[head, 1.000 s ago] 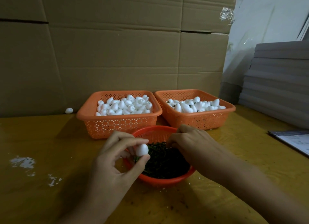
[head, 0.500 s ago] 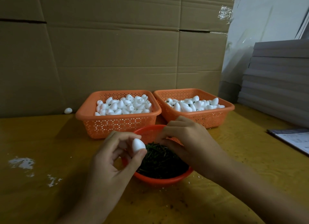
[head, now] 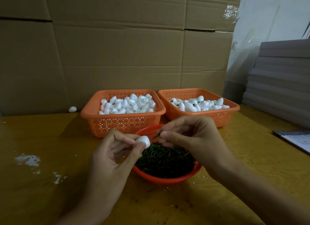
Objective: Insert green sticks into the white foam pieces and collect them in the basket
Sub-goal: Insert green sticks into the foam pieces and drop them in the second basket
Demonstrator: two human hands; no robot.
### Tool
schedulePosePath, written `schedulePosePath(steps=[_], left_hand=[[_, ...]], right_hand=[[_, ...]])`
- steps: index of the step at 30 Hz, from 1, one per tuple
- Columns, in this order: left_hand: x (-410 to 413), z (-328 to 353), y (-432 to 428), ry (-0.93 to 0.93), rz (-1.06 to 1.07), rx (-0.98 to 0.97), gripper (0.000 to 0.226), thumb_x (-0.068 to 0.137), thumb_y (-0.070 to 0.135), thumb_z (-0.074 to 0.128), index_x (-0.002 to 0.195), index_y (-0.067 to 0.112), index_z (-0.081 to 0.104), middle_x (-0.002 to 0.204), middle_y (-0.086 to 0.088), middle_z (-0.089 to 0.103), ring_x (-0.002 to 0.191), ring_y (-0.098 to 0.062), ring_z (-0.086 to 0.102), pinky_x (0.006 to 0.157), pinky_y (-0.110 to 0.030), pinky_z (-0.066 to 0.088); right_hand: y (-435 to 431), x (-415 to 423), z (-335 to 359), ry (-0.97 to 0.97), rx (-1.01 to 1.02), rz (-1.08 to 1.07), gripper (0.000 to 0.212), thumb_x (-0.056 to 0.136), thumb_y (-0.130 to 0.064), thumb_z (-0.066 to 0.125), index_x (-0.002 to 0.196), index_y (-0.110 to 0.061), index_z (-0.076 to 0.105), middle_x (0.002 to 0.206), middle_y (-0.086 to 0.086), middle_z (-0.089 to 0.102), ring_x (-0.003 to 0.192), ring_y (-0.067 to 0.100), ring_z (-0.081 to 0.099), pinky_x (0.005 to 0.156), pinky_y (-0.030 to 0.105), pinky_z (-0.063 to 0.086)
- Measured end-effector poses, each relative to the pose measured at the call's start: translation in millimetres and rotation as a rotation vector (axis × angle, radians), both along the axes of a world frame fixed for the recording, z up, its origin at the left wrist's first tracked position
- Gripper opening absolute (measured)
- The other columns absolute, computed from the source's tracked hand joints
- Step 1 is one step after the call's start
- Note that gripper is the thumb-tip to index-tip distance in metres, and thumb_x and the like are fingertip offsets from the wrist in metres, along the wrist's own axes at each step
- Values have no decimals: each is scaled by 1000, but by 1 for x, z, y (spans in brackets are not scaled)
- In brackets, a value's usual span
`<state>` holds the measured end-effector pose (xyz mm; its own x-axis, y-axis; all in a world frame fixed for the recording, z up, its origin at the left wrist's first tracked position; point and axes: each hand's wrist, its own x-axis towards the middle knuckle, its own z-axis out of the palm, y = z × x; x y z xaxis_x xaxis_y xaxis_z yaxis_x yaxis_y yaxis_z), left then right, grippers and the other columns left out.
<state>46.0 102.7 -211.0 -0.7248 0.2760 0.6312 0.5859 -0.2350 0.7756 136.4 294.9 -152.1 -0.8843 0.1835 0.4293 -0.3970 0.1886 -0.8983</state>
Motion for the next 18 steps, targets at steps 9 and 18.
schedulePosePath(steps=[9, 18], left_hand=[[1, 1, 0, -25, -1, -5, 28, 84, 45, 81, 101, 30, 64, 106, -2, 79, 97, -23, 78, 79, -41, 65], [0, 0, -1, 36, 2, -58, 24, 85, 51, 76, 104, 38, 74, 105, 4, 79, 100, -18, 77, 76, -36, 62]], right_hand=[[-2, -1, -6, 101, 151, -58, 16, 80, -14, 83, 93, -4, 80, 87, 7, 80, 79, 25, 78, 75, 30, 64], [-1, -3, -9, 78, 246, -17, 11, 85, -7, 82, 95, -6, 81, 94, 1, 81, 87, 18, 78, 80, 28, 63]])
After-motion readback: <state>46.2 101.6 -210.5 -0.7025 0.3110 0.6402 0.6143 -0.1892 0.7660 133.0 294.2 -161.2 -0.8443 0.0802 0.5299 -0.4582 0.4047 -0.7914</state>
